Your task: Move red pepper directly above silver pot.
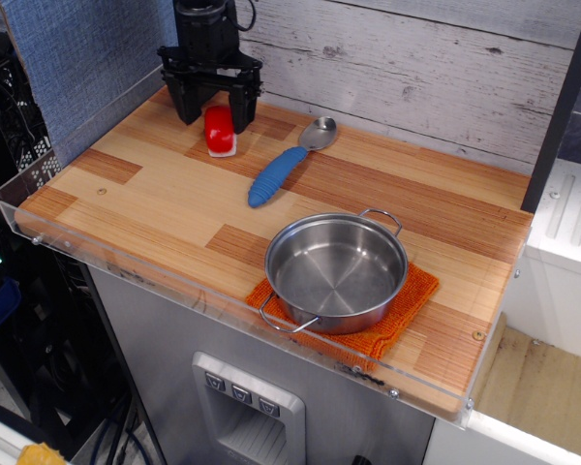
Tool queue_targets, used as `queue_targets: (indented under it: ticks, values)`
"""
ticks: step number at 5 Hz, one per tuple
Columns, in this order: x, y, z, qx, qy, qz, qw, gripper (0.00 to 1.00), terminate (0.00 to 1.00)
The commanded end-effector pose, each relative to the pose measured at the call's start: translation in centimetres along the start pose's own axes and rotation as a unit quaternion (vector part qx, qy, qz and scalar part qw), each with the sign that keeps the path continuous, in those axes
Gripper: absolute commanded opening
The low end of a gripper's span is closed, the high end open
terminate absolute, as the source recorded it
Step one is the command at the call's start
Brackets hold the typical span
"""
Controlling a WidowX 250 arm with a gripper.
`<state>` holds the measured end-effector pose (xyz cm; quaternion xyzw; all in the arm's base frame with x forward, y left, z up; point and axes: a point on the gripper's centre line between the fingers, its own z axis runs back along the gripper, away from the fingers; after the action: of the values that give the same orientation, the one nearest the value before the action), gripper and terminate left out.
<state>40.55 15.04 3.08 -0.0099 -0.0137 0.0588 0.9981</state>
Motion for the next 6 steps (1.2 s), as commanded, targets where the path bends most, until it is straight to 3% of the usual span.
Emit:
queue_targets:
  ticks: [1,3,5,6]
  values:
    - [1.1,-0.8,1.4,-0.007,-0.028,0.014,0.9995,0.00,0.00]
    - [0.3,-2.2,1.1,0.002,-0.022,0.014,0.9997,0.00,0.00]
    - [-0.5,-4.4,7.3,-0.014,-0.046,0.045,0.9978,0.00,0.00]
    - [0.0,-8.2,8.2,-0.052,-0.046,0.011,0.9975,0.00,0.00]
